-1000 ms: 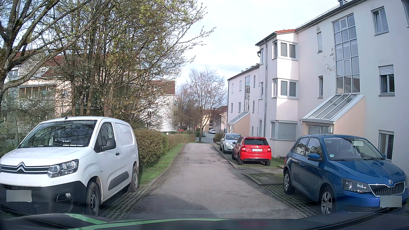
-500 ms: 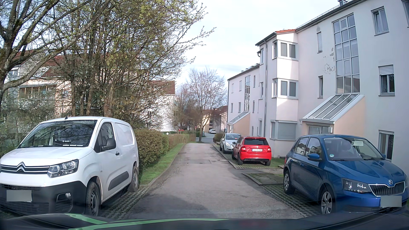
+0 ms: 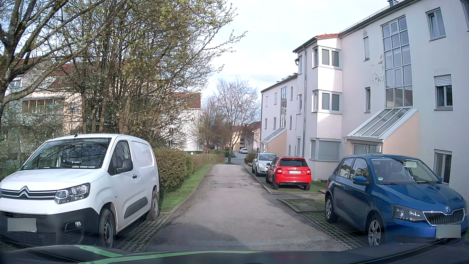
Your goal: Follow the waypoints while adhering to traffic rules and regulations
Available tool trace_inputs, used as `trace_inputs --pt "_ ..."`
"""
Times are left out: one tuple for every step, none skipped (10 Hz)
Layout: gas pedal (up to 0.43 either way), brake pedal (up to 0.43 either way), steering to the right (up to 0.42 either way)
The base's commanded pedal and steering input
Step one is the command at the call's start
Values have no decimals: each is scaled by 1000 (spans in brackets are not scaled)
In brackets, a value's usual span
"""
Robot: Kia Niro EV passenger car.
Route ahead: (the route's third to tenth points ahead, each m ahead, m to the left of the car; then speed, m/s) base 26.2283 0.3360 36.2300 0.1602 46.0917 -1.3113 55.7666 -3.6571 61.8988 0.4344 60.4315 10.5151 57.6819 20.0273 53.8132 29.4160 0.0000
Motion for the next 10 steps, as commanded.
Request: trace_inputs --pt "0 207 9" --pt "0 220 9" --pt "0 226 9" --pt "0 238 9" --pt "0 250 9" --pt "0 262 9" --pt "0 268 9" --pt "0 274 9" --pt "0 280 9" --pt "0 280 9"
